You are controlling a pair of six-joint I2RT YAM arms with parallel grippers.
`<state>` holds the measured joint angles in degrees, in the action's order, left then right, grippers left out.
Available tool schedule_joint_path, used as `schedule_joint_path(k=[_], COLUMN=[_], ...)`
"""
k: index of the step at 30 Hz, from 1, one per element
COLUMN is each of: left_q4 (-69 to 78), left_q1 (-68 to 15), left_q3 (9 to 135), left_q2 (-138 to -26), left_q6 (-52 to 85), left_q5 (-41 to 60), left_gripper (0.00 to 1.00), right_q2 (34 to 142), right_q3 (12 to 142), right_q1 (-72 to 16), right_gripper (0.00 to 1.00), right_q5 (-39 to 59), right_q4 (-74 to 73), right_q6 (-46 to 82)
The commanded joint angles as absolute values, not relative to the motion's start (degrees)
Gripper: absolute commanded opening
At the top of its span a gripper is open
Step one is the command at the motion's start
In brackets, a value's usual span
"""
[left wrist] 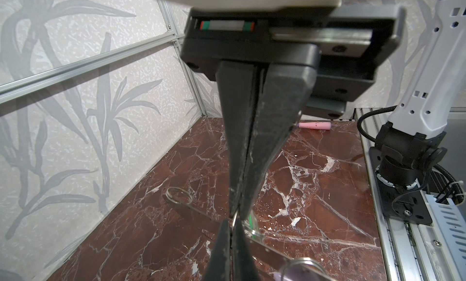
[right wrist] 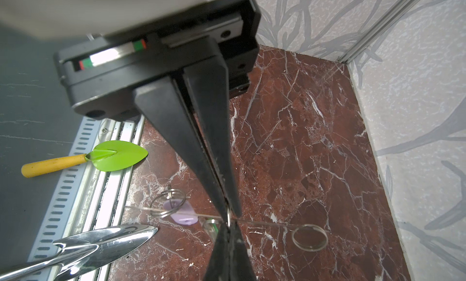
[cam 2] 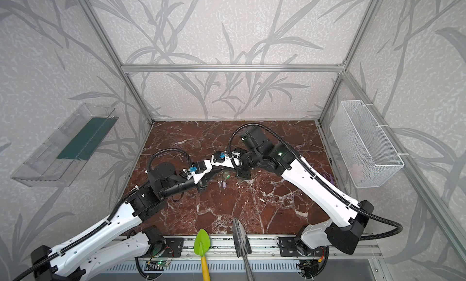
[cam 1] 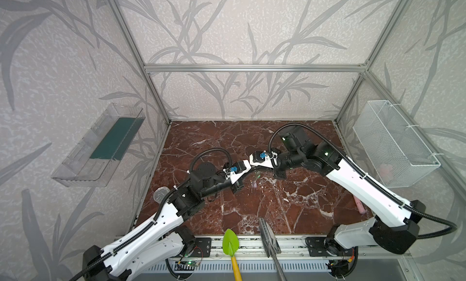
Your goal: Put the keys on the keyring
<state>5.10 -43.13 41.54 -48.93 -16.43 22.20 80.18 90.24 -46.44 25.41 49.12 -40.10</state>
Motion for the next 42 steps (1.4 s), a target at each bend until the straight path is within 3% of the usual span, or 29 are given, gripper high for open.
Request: schedule_joint_path(k=[1,6,12,18,34,42], left_q4=[14.59,25.08,40.01,49.45,57.04,57.66], left_q1=[-43.2,-43.08,-41.33,-37.76,-34.28,-33.88], left_q3=[39.11,34.66,29.15,26.81,26.04,25.76], left_q2=[-47.78,-48.35,-50.31,-53.22,-56.3,-56.31], left_q6=[-14.74,-10.99,-5.47,0.81,7.51,8.14], left_q5=[22.19,20.98,24.21,31.37,41.26,41.43], left_gripper=[0.0,0.0,0.0,0.0,0.0,0.0], right_q2=[78.15,72.23,65.29,60.82,62.4,62.75], right_q3=[87.86,79.14,68.18,60.59,59.16,59.26], right_q1=[-46.71,-46.76,-46.76,-46.73,-46.75,-46.76], right_gripper=[0.0,0.2,0.28,0.34,0.34,0.24], right_q5=[22.81,17.84,12.79,15.21,21.43,24.33], right_q4=[43.42,32.76,20.92,13.7,10.01,9.76], right_q6=[-36.79,-30.43,-20.77,-15.53,-13.29,-13.06])
